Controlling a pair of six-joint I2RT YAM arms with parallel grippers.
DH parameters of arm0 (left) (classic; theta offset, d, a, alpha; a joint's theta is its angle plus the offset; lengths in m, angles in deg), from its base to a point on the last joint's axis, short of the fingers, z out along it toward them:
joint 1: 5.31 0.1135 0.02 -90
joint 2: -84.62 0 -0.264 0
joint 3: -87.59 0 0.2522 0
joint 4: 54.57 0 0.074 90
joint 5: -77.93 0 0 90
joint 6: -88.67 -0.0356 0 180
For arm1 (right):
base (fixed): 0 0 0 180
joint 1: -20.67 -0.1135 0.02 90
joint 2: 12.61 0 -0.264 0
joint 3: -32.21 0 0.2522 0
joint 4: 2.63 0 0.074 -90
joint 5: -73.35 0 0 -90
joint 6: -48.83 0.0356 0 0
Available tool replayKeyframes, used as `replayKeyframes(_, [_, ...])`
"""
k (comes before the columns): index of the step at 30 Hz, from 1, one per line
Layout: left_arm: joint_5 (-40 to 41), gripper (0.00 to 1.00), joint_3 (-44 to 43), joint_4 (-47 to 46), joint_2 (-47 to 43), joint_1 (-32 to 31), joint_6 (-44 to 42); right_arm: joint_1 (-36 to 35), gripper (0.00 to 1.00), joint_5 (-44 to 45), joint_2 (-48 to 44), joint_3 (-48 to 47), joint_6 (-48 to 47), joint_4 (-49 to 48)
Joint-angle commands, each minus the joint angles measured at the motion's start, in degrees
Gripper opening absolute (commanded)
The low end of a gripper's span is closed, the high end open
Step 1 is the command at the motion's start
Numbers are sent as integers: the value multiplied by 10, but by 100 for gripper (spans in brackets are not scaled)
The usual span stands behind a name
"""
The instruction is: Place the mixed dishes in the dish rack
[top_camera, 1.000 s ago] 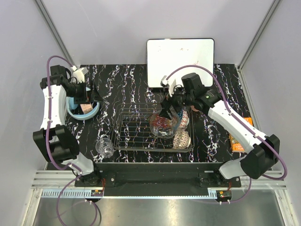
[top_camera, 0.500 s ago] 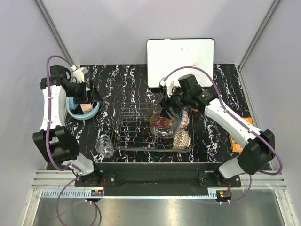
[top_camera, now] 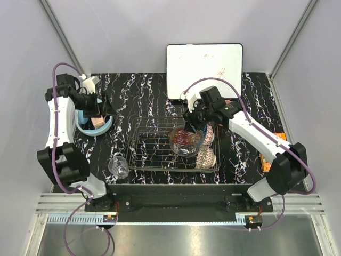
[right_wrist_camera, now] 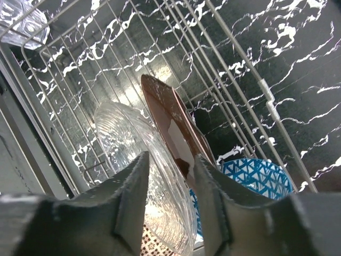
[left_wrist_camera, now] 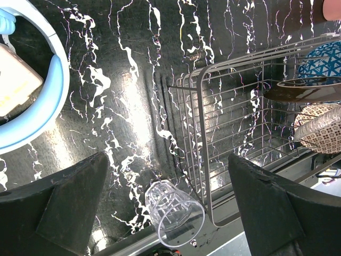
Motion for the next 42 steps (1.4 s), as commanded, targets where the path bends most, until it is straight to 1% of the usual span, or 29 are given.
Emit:
replayKeyframes(1, [7, 99, -16, -15, -18, 3, -11, 2, 39, -2, -11, 8, 6, -11])
replayKeyframes(7, [1, 99, -15, -14, -20, 3, -10, 1, 28, 3, -32, 24, 7, -20])
replayKeyframes(8, [1, 99, -15, -14, -20, 3, -11, 2, 24, 4, -39, 26, 7, -23])
replayKeyframes(15, [2, 99, -17, -13, -19, 4, -8, 2, 13, 22, -89, 58, 13, -61])
replayKeyframes(21, [-3, 99, -22, -13, -20, 3, -4, 1, 5, 50, -143, 99, 13, -113])
replayKeyframes(28, [-7, 99, -22, -13, -23, 4, 0, 1, 0, 82, -206, 134, 4, -156])
replayKeyframes(32, [-12, 99, -21, -13, -27, 4, -1, -12, 0, 113, -251, 163, -36, -181])
replayKeyframes(34, [-15, 99, -21, -12, -29, 4, 0, -37, 0, 150, -294, 199, -65, -213])
replayKeyframes(35, [-15, 99, -21, -12, -30, 4, -1, -50, 0, 162, -311, 211, -102, -225])
replayKeyframes(37, [-14, 99, -20, -12, -29, 4, 0, -97, 0, 199, -354, 249, -147, -255])
replayKeyframes(38, [-14, 99, -19, -12, -29, 4, -1, -113, 0, 214, -365, 267, -193, -262])
replayKeyframes(39, [-13, 99, -17, -12, -30, 4, 0, -151, 0, 243, -382, 274, -215, -264])
replayKeyframes(40, [-12, 99, -16, -13, -30, 4, -1, -168, 0, 276, -388, 279, -232, -266])
replayKeyframes(42, [-10, 99, -14, -12, -29, 2, -1, -197, 0, 316, -397, 287, -268, -268])
